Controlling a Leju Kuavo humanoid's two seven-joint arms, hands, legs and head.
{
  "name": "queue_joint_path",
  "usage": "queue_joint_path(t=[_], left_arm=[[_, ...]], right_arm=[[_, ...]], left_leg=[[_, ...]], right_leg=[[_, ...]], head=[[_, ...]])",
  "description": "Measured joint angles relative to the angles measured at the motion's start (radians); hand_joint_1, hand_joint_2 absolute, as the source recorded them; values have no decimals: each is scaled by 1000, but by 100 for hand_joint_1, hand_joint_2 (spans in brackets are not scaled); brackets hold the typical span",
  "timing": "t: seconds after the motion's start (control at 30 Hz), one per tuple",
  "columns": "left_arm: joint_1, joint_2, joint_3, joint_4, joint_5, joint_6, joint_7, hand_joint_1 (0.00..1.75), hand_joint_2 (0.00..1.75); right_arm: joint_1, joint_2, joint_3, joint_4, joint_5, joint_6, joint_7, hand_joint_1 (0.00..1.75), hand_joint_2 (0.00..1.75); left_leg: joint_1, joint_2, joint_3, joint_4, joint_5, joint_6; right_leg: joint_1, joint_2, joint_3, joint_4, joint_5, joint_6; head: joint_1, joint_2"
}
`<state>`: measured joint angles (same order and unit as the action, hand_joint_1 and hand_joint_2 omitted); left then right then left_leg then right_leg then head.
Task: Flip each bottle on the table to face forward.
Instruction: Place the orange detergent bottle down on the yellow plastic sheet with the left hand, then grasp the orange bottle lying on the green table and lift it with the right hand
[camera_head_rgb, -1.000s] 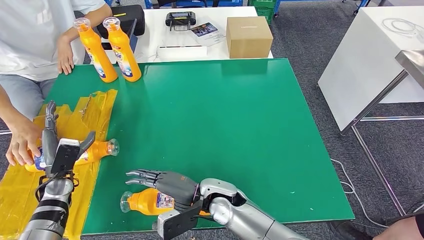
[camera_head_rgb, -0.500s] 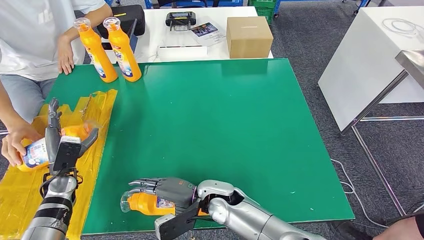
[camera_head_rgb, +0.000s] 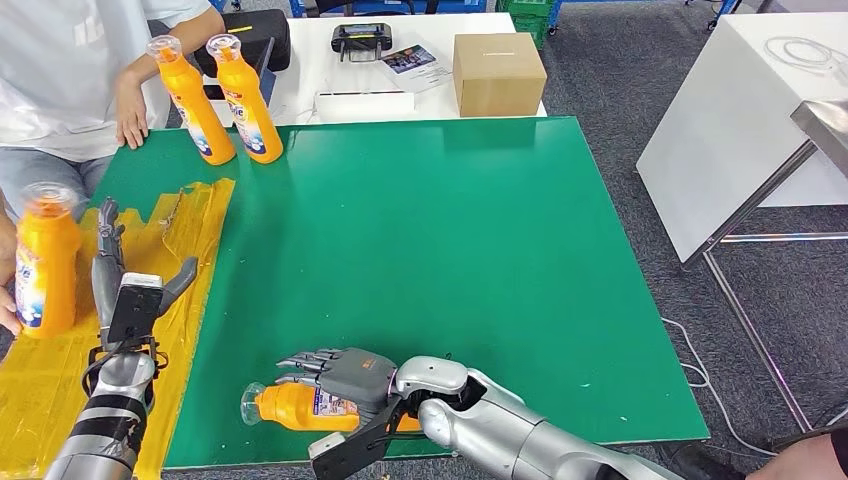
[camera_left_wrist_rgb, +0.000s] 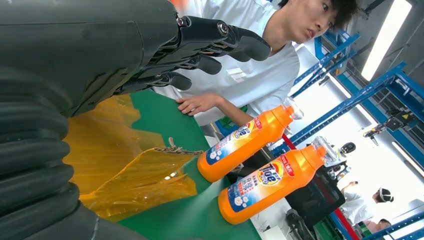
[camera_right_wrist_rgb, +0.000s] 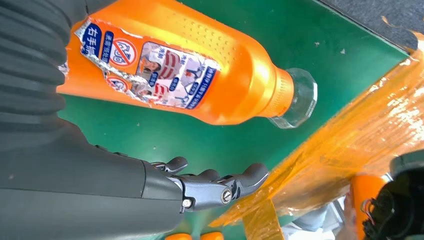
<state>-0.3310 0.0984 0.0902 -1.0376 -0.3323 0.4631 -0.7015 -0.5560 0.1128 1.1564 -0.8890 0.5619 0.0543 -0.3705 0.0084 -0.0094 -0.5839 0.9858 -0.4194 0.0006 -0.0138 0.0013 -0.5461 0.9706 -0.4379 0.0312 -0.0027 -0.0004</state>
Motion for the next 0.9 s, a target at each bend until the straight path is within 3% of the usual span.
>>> queue_joint_path(t=[0.5, 0.9], left_arm=[[2, 0, -1, 0, 0, 0, 0, 0, 175], [18, 0, 0, -8, -1, -14, 0, 0, 175]], right_arm=[[-9, 3, 25, 30, 3, -4, 2, 0, 175], [-14, 6, 39, 63, 80, -60, 56, 0, 175]], left_leg=[[0, 0, 0, 0, 0, 0], [0, 0, 0, 0, 0, 0]], right_leg=[[0, 0, 0, 0, 0, 0], [0, 0, 0, 0, 0, 0]], head=[[0, 0], [0, 0]])
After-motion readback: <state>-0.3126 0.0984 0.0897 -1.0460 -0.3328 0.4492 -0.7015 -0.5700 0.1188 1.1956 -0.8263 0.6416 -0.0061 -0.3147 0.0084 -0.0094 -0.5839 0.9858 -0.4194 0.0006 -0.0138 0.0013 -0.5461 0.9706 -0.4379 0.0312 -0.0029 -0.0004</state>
